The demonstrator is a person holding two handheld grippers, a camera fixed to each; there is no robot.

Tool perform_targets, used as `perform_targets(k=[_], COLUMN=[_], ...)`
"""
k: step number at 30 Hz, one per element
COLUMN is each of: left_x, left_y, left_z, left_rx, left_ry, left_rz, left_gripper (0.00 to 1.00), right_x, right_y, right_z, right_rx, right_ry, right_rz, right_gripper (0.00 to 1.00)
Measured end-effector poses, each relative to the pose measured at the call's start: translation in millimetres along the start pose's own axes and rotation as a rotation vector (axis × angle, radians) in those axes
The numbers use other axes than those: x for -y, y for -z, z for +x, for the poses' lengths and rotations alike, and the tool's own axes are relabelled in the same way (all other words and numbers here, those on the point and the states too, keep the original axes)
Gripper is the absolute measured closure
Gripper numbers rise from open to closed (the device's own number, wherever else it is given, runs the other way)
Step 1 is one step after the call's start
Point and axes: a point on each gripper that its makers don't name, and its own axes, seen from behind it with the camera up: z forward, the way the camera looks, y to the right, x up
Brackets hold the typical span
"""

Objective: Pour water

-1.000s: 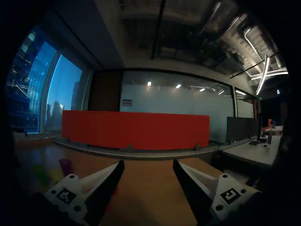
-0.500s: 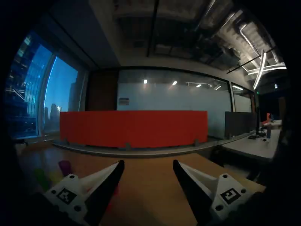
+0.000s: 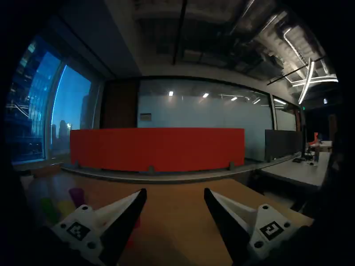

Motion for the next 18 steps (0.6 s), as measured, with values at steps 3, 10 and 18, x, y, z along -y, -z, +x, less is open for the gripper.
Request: perform_targets(k=[3, 10, 18], left_x=[-1.9, -3.1, -3.2], left_y=[-2.8, -9.0, -11.9], left_z=[0.0, 0.0, -9.4], left_rx=[-0.001, -0.006, 0.005], left_ry=[-0.001, 0.004, 0.007], left_rz=[-0.002, -0.001, 0.001], left_gripper=[0.04, 0.04, 0.04], right_x=[0.9, 1.0, -0.7], right_y=[-0.4, -0.4, -0.9], right_z=[-0.8, -0.9, -1.0], right_rx=[0.005, 0.009, 0.009], right_ry=[0.000, -0.005, -0.005], right_rz=[0.002, 0.003, 0.000], right_gripper=[0.00, 0.00, 0.00])
